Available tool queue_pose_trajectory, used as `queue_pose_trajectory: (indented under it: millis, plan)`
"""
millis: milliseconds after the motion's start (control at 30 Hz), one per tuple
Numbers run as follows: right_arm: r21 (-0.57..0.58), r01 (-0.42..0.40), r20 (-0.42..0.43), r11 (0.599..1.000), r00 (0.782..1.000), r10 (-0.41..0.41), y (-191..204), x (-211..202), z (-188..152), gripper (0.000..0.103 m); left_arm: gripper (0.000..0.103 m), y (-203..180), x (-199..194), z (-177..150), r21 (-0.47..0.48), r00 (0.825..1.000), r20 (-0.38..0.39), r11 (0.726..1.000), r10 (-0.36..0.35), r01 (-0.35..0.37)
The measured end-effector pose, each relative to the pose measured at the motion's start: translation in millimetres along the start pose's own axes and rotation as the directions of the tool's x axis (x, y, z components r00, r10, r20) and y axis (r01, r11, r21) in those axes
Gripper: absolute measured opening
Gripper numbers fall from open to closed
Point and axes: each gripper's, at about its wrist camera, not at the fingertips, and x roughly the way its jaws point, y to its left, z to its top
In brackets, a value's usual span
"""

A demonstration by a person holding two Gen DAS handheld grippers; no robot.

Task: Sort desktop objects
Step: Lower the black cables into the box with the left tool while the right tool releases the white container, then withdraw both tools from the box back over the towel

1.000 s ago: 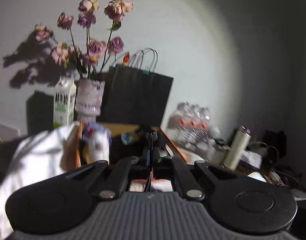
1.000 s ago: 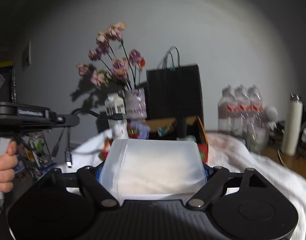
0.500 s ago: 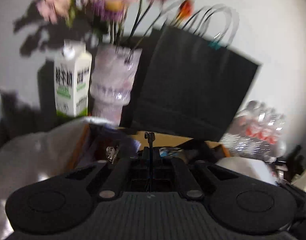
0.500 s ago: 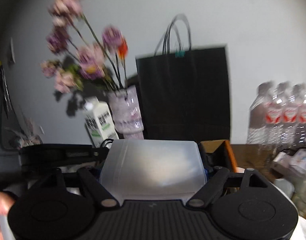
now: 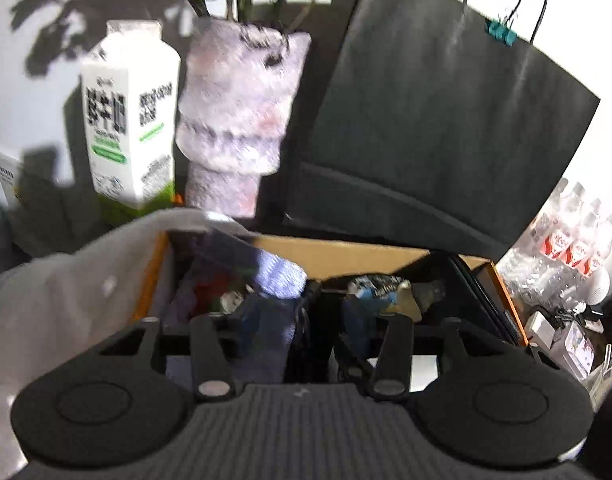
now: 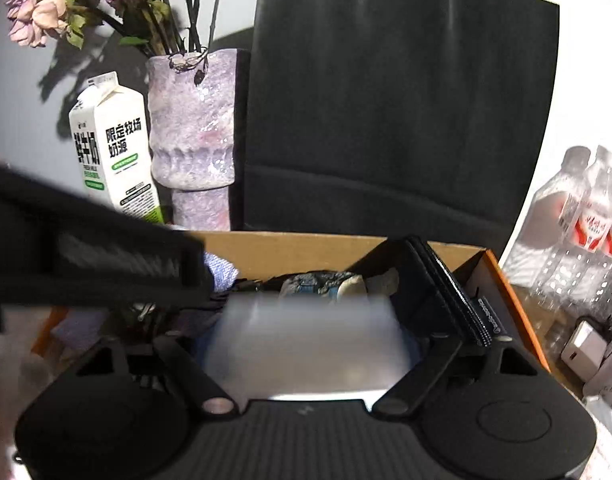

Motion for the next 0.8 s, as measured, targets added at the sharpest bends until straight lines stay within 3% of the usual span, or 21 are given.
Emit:
queue_pose_trajectory:
  millis: [67, 333, 433, 633, 800]
  plan:
    - [-0.025, -0.012, -0.002, 1.000, 1.000, 0.012, 1, 0, -1, 0.089, 0.063, 4, -8, 2, -0.009, 1.000, 0.008, 1.000, -0.014, 0.014]
    - [0.035, -0.053, 0.016, 0.998, 0.998, 0.053, -31, -50, 7, 0.088, 0.074, 14, -53, 5, -0.030, 1.000, 0.028, 0.999, -0.010, 0.011]
    - [0.058, -0.058, 0.011, 0.997, 0.998, 0.058, -43, -69, 15, 0.089, 0.086, 15, -76, 2, -0.033, 0.999, 0.040, 0.999, -0.006, 0.008]
    - [0.080, -0.052, -0.019, 0.995, 0.998, 0.054, -63, -127, -1, 0.089, 0.093, 15, -128, -43, 0.049, 0.998, 0.068, 0.999, -0.002, -0.001]
    - [0.089, -0.085, -0.009, 0.992, 0.996, 0.086, -70, -177, -43, 0.089, 0.101, 18, -184, -97, 0.145, 0.989, 0.123, 0.987, -0.084, 0.065]
